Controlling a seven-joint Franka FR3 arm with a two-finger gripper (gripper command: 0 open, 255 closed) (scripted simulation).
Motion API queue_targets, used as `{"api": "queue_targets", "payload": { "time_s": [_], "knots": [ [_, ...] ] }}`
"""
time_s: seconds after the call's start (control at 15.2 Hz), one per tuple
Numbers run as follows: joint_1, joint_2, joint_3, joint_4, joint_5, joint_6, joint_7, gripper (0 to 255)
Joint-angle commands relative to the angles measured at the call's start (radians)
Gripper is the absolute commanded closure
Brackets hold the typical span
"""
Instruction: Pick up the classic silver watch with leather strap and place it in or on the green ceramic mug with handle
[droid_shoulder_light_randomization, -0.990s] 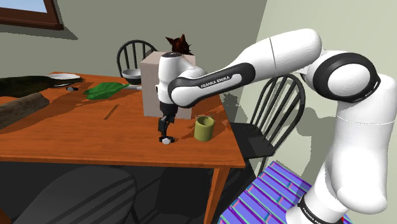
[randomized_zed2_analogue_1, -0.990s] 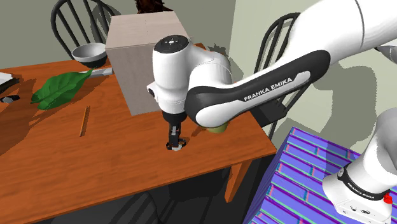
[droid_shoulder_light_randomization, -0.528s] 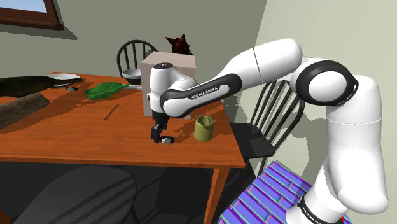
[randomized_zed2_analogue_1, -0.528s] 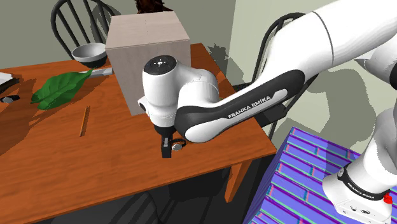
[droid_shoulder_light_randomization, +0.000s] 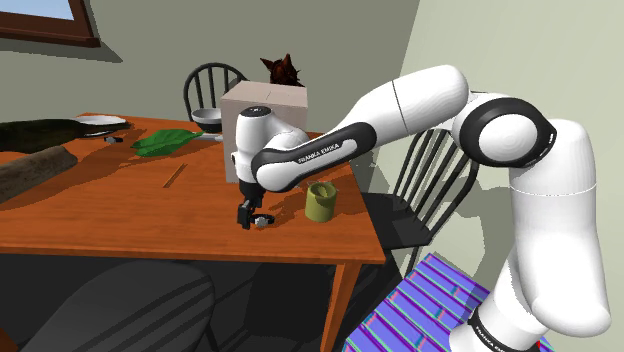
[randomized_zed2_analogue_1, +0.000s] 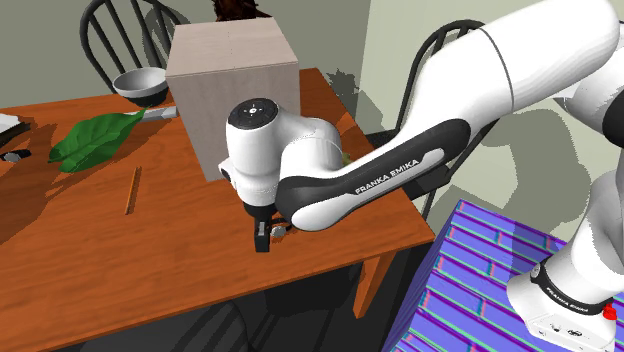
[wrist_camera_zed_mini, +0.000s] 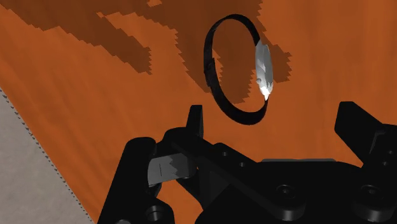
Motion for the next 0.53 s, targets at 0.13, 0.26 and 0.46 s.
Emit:
{"api": "queue_targets", "payload": {
  "time_s": [0.13, 0.26, 0.46],
  "knots": [
    [0.0, 0.0, 0.0, 0.0, 0.0, 0.0, 0.0, 255],
    [0.0, 0.0, 0.0, 0.0, 0.0, 0.0, 0.0, 255],
    [0.0, 0.0, 0.0, 0.0, 0.0, 0.0, 0.0, 255]
  ]
}}
